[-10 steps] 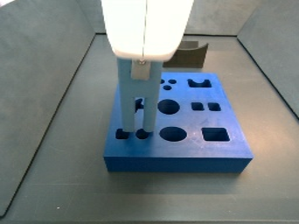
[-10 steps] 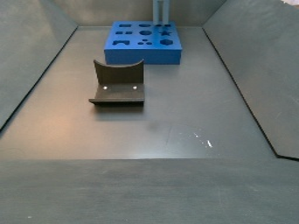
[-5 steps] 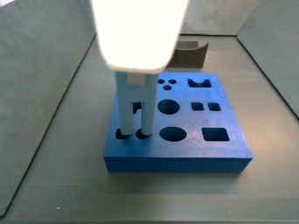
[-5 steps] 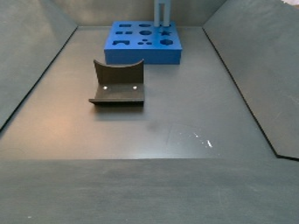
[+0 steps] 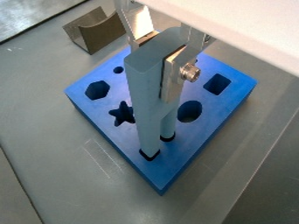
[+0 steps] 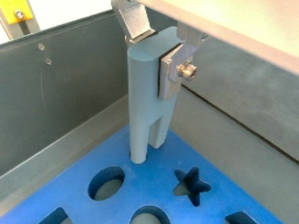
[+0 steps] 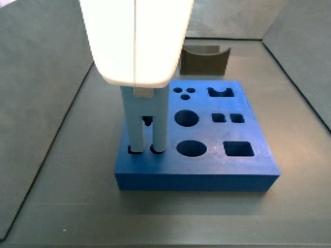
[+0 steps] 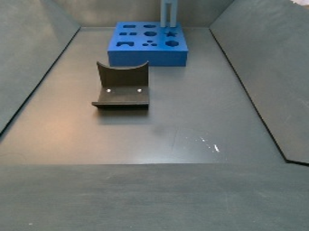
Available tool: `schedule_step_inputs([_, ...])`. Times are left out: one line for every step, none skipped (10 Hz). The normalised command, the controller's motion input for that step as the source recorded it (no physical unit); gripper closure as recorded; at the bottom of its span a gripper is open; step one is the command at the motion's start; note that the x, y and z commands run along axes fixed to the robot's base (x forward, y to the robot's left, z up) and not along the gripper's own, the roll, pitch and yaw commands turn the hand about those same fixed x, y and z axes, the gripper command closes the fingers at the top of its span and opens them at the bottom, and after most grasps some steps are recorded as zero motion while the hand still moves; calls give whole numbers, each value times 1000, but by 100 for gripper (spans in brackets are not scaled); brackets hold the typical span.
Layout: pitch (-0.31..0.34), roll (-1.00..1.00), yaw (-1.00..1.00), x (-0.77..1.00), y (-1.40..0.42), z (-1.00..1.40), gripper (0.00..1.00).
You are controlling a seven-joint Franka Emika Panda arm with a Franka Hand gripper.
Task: Insert the square-circle object.
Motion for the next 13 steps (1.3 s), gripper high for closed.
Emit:
schedule_step_inputs([-6, -17, 0, -197, 0, -260, 100])
schedule_step_inputs([0, -14, 0, -183, 0, -240, 100])
schedule_step_inputs([0, -14, 0, -140, 0, -249, 100])
schedule_step_inputs([0, -34, -120, 0, -43, -317, 100])
schedule_step_inputs([57, -23, -154, 183, 0, -446, 100])
schedule_step_inputs([89, -4, -163, 286, 0, -483, 100])
schedule_step_inputs([79, 0, -111, 246, 0, -443, 100])
schedule_step_inputs([50, 0, -60, 149, 3, -414, 100])
schedule_step_inputs([29, 0, -31, 86, 0, -406, 100])
schedule_step_inputs([29, 0, -14, 89, 0, -331, 100])
schedule_step_inputs([10, 0, 0, 60, 0, -240, 100])
schedule_step_inputs([0, -33, 0, 0, 0, 0, 100])
schedule_step_inputs([0, 0, 0, 0, 0, 0, 100])
